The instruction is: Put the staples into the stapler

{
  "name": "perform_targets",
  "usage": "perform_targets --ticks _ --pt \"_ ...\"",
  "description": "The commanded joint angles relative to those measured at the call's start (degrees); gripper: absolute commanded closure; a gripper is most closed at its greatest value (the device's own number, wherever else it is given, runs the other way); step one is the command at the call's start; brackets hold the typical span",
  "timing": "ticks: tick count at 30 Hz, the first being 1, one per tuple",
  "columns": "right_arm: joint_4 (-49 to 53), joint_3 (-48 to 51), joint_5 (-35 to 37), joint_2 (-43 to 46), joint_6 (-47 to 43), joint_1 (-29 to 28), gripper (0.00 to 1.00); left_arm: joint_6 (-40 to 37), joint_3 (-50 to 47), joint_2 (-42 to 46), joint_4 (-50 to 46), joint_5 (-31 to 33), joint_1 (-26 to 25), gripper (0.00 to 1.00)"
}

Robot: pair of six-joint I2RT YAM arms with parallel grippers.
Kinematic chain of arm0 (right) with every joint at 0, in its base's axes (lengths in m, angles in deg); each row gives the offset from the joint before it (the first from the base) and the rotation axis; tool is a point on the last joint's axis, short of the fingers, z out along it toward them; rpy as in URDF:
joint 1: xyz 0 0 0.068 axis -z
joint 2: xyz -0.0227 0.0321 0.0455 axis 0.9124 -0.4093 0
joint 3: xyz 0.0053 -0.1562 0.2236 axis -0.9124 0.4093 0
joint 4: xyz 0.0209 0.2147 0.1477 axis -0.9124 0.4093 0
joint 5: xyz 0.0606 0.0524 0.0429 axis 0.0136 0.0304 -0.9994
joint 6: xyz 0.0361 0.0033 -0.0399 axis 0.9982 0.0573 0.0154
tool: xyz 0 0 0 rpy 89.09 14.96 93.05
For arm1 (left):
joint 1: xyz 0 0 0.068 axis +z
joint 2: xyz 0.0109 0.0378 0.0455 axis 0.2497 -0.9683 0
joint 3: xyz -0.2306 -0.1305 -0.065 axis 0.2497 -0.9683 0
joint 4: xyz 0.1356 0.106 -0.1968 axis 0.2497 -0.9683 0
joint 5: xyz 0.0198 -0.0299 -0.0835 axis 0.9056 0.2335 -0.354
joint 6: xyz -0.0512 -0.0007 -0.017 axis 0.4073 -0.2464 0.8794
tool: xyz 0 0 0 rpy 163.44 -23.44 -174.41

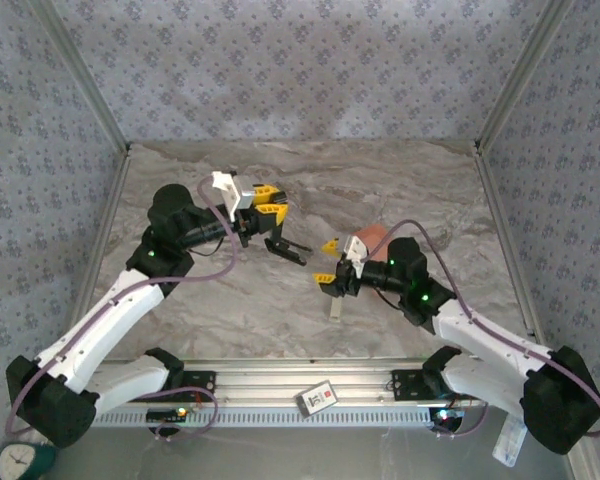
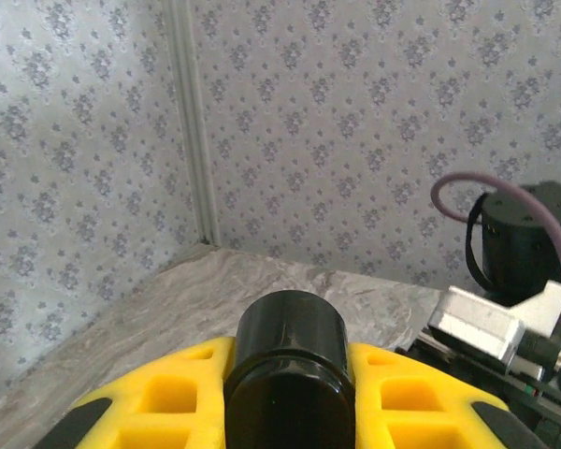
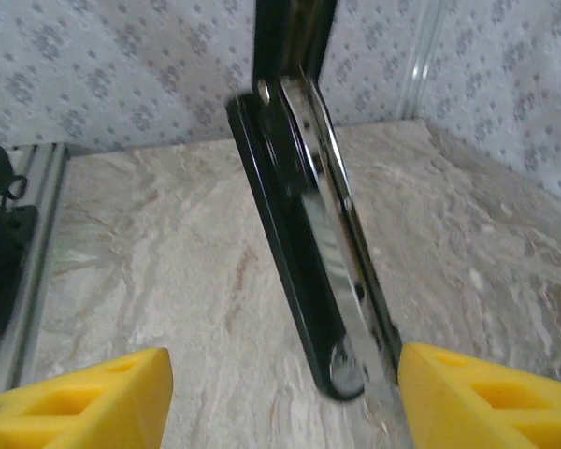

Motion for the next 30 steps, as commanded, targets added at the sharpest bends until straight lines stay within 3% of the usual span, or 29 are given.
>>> perform_targets --ticks 1,13,24,26,30 --pt "3.3 -5.2 -5.5 -2.1 -2.8 -0.5 0.32 0.4 1.3 0.1 6.9 -4.3 -0.1 1.00" --pt "3.0 -18.5 -12.3 -13.7 -2.3 -3.2 0.33 1.9 1.5 -2.1 10.3 -8.9 -1.5 1.00" --pt "-3.3 -20.0 -14.8 -17.9 2.5 -3.4 0.41 2.0 1.7 -3.5 11.4 -10.6 -3.0 1.00" --pt "-4.4 -19.5 -14.9 -17.7 3.4 -3.0 0.50 1.8 1.7 -3.5 11.1 -10.7 -3.1 1.00" --pt "-7.4 -17.9 -14.1 -17.2 6.0 -2.4 0.81 1.6 0.8 -2.8 11.0 -9.0 -3.1 0.98"
